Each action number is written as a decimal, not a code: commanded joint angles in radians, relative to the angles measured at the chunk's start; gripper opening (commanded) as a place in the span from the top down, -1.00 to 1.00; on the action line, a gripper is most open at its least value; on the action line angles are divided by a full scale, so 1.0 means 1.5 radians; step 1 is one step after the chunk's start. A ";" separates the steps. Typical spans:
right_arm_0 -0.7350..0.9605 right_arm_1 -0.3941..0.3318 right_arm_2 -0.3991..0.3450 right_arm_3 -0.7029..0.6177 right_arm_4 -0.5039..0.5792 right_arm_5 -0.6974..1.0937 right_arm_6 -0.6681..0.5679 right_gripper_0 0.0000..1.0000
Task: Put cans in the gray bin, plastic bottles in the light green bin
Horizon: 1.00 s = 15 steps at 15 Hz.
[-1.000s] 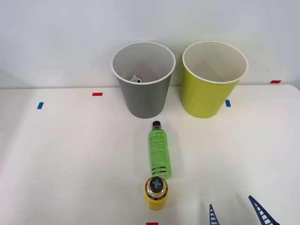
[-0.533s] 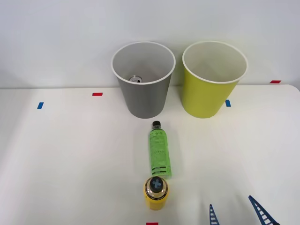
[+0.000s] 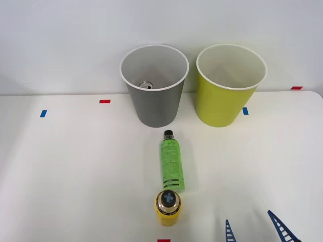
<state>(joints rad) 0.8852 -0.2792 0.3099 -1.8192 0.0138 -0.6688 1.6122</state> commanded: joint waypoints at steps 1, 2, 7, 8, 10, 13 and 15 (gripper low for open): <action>0.000 0.000 0.000 0.000 0.000 0.000 0.000 -1.00; 0.000 0.000 0.000 0.000 0.000 0.000 0.000 -1.00; 0.000 0.000 0.000 0.000 0.000 0.000 0.000 -1.00; 0.000 0.000 0.000 0.000 0.000 0.000 0.000 -1.00; 0.000 0.000 0.000 0.000 0.000 0.000 0.000 -1.00; 0.000 0.000 0.000 0.000 0.000 0.000 0.000 -1.00; 0.000 0.000 0.000 0.000 0.000 0.000 0.000 -1.00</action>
<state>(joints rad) 0.8851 -0.2792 0.3099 -1.8192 0.0138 -0.6688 1.6122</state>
